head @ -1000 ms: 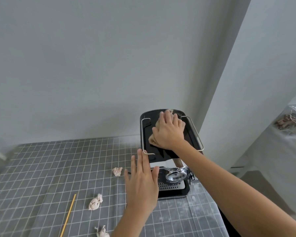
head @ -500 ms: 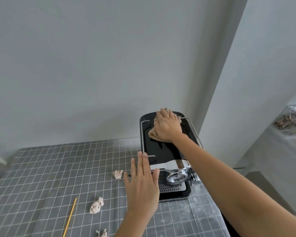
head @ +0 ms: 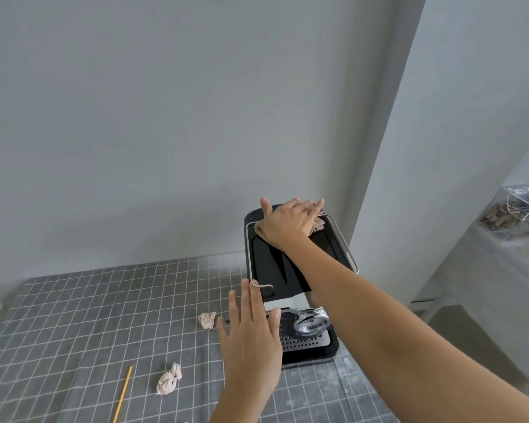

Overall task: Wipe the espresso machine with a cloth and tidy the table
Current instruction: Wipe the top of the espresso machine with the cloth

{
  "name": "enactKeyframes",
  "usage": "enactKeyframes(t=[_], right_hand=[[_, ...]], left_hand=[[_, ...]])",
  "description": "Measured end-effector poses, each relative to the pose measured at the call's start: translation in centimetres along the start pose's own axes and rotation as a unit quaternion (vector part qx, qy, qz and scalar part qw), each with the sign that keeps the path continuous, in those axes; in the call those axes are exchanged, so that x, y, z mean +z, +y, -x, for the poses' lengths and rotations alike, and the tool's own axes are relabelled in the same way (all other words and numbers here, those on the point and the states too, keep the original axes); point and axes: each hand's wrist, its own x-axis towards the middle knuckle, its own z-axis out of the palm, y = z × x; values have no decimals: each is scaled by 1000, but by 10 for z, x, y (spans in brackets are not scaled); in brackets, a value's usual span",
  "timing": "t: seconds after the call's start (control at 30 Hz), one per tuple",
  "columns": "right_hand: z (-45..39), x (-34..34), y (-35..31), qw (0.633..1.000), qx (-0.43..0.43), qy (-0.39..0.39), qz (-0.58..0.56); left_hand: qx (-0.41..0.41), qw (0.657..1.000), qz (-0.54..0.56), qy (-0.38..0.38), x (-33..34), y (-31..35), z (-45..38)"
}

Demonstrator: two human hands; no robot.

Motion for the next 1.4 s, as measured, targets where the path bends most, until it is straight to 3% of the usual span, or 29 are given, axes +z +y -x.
enactKeyframes(t=[0.07, 0.13, 0.2, 0.27, 0.33, 0.43, 0.5, 0.7, 1.07, 1.27, 1.4], right_hand=[[-5, -3, -5, 1000, -2, 7, 20], [-5, -1, 2, 995, -84, 32, 34], [-9, 6, 21, 982, -175, 62, -35], [-12, 12, 38, 968, -210, 86, -110], [-11, 14, 45, 974, -190, 81, -93], [-3, 8, 27, 998, -44, 44, 2], [-2, 1, 12, 1000, -6, 10, 18], [-9, 15, 24, 983, -171, 28, -66], [104, 16, 46, 995, -13, 72, -66], [59, 0, 47, 989, -104, 25, -101], [85, 5, 65, 983, -146, 54, -95]], left_hand=[[-2, 1000, 9, -6, -2, 0, 0], [2, 1000, 16, -13, -1, 0, 1], [4, 1000, 22, -15, 0, -1, 4], [2, 1000, 23, 1, -3, 0, 5], [11, 1000, 27, 0, 0, -1, 5], [5, 999, 33, -13, -3, 0, 1], [-2, 1000, 27, -10, -2, 2, -1], [-2, 1000, 23, 1, 0, 0, 2], [-4, 1000, -4, -9, 0, 0, 0], [6, 1000, 21, -16, -4, 4, -2], [-1, 1000, 6, -9, -4, 2, 2]])
